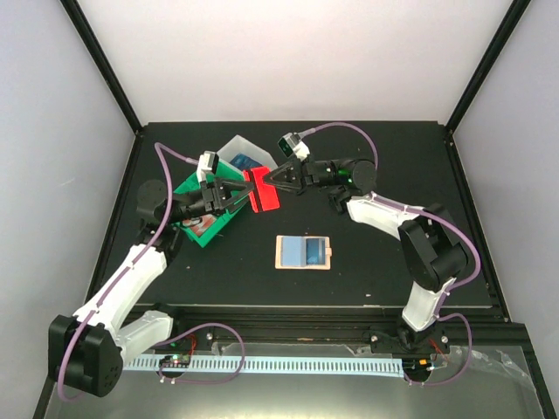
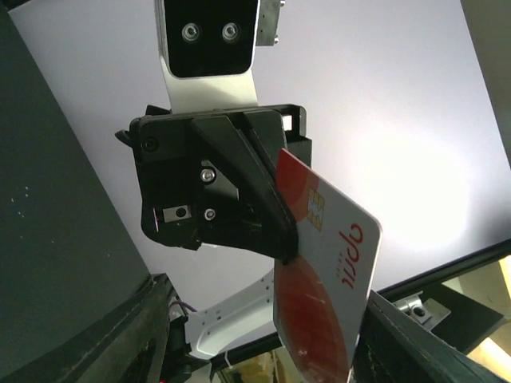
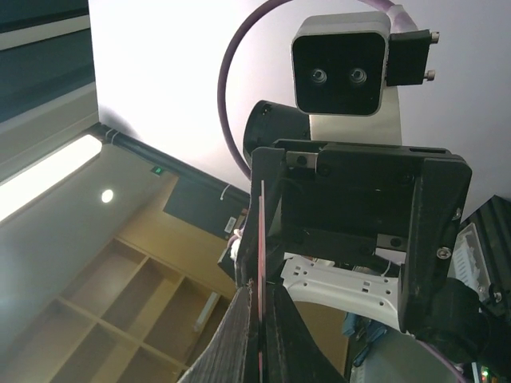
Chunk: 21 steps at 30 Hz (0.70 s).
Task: Put the credit cards into the card holder
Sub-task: Pick up the credit card from the storage box.
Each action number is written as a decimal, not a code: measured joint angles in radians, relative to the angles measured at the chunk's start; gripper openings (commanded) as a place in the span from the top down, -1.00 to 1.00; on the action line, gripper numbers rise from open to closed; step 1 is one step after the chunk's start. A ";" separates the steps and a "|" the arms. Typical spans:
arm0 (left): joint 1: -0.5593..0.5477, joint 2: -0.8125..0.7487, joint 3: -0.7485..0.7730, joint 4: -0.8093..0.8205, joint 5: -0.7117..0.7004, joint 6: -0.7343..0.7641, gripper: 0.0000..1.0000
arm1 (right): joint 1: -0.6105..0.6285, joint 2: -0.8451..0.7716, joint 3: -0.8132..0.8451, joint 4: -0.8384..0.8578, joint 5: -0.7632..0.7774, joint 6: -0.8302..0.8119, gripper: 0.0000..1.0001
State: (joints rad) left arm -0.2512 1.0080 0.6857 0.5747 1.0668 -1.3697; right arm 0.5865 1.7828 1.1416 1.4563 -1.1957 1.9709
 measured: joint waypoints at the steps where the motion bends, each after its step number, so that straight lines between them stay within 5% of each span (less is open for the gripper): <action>1: 0.000 0.000 -0.008 0.021 -0.001 -0.014 -0.26 | 0.000 0.000 0.000 0.005 0.000 0.010 0.98; 11: 0.005 -0.016 -0.040 0.135 -0.013 -0.090 -0.26 | -0.005 -0.017 0.000 0.015 -0.002 0.058 0.98; 21: 0.034 -0.066 -0.071 0.068 -0.030 -0.041 -0.27 | -0.005 -0.034 0.000 0.018 -0.005 0.058 0.98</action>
State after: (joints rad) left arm -0.2169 0.9424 0.6147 0.6430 1.0370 -1.4105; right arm 0.5819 1.7493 1.1416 1.4742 -1.2003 2.0293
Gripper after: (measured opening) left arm 0.633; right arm 0.026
